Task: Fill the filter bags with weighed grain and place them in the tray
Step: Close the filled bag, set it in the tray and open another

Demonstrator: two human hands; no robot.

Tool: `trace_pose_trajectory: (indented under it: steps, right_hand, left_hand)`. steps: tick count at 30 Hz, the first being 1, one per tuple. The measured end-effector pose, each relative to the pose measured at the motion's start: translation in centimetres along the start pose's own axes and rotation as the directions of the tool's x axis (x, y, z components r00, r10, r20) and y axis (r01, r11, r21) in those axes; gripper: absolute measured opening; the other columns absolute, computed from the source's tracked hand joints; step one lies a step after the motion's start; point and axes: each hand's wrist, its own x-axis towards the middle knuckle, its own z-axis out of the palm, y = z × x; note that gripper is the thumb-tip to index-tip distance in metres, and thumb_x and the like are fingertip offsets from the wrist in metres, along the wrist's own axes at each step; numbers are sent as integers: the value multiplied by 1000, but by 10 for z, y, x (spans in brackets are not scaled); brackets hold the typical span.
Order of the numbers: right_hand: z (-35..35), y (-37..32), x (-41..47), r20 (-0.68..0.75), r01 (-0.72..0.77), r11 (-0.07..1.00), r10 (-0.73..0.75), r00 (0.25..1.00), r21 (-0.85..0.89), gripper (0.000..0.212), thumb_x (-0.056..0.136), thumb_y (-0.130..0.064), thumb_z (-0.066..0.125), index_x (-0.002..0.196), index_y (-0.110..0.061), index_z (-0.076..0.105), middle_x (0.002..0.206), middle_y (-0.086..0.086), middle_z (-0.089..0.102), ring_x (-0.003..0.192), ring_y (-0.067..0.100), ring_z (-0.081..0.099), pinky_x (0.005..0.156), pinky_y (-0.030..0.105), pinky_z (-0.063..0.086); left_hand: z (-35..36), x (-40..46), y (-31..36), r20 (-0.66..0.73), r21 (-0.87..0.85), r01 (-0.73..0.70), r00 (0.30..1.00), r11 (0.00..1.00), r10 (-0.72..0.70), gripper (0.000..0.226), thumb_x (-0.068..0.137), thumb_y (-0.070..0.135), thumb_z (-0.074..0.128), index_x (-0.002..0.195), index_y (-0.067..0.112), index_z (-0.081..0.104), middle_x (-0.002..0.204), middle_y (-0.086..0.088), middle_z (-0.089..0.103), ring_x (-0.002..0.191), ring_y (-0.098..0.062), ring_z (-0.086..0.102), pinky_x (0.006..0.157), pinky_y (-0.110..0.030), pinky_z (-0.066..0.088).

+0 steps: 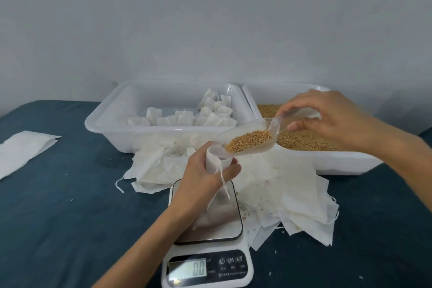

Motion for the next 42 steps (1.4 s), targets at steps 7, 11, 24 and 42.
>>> trace_pose_trajectory:
  steps: [7,11,24,42]
  right_hand:
    - [-10,-7,4,-11,52,980,-55,998,-192,26,85,-22,76,110,-31,74,105,-13,69,106,10,56,120,36,11]
    - [-14,-12,6,-8,87,961,-93,996,-262,28,86,-26,74,112,-34,72,103,-13,68,106,16,57,120,33,6]
    - [-11,-21,5,9,140,929,-146,989,-342,28,86,-21,74,113,-27,74,102,-7,69,107,22,58,121,42,8]
    - [-9,-28,1,-4,134,927,-144,990,-351,28,87,-16,76,114,-22,74,104,-3,70,109,27,59,124,47,9]
  left_hand:
    - [1,-1,0,-1,8,42,999,999,-42,27,88,12,81,108,24,69,97,12,75,89,-8,72,88,-35,59]
    - [3,-1,0,19,-10,54,998,998,-54,33,87,10,82,113,23,66,97,18,76,87,0,73,73,-13,53]
    - [2,-1,2,31,-43,20,999,999,-18,47,80,4,86,117,24,65,121,1,70,95,-8,75,84,-20,57]
    - [3,-4,5,19,-62,21,1000,998,-19,55,79,2,87,124,25,64,124,6,65,92,-11,76,77,-16,56]
